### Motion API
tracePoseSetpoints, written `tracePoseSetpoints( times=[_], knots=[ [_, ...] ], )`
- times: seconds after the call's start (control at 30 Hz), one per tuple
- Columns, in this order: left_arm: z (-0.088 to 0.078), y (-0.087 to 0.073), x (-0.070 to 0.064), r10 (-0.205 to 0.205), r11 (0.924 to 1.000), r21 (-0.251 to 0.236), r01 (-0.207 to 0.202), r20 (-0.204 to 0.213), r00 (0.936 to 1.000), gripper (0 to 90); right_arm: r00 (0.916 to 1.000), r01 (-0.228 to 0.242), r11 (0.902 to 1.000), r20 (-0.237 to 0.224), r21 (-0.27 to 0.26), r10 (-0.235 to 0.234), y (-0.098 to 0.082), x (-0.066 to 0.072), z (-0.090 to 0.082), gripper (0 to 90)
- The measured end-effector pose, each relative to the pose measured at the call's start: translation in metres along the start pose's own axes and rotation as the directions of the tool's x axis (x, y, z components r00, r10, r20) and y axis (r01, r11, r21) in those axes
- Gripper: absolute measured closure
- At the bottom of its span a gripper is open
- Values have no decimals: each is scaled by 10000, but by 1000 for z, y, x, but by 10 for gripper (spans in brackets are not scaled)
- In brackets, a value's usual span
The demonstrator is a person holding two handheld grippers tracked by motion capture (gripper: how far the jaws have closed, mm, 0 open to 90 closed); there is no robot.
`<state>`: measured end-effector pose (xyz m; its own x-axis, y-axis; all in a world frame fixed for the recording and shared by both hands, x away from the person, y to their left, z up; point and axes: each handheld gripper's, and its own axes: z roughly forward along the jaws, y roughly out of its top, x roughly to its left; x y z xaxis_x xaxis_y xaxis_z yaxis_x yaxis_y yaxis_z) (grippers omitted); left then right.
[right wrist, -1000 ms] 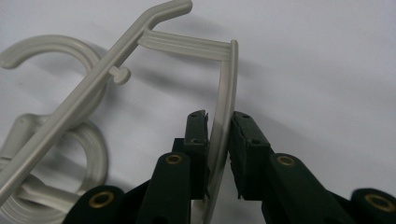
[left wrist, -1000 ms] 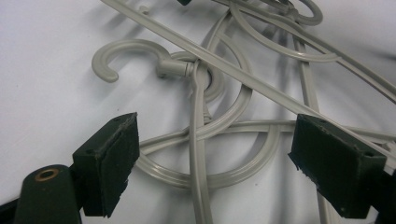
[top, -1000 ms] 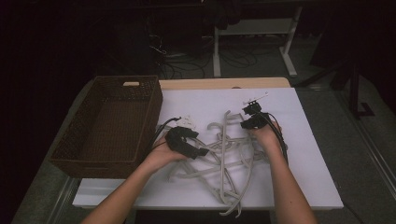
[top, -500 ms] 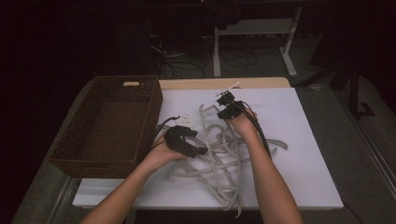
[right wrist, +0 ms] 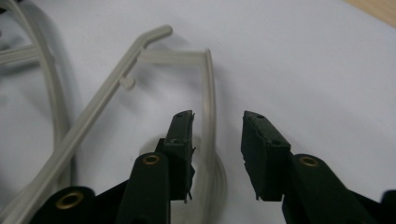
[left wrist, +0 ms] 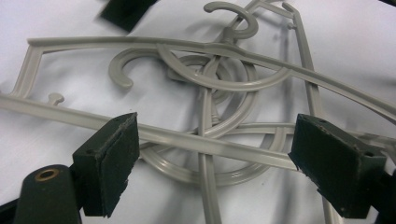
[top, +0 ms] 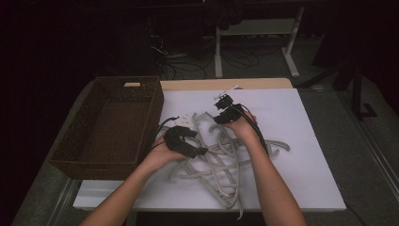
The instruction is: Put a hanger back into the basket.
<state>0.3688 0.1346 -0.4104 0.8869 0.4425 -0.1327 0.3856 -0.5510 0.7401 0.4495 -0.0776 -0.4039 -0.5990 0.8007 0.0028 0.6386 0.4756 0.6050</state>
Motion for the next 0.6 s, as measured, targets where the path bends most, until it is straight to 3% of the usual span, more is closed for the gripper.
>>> tracePoseSetpoints(
  times=[0.13,0.3,0.6],
  knots=[
    [-1,0,1,-48,10000,-19,48,-46,10000,151,9991,-389,9991,-171,-162,386,-20,-2,-31,580],
    [0,-1,1,-14,10000,31,14,-65,10000,151,9959,-684,9973,-608,-280,666,-52,6,-59,545],
    [1,-2,1,-61,9999,87,61,-65,10000,151,9865,-989,9951,-1315,-14,979,-96,22,-75,510]
  ],
)
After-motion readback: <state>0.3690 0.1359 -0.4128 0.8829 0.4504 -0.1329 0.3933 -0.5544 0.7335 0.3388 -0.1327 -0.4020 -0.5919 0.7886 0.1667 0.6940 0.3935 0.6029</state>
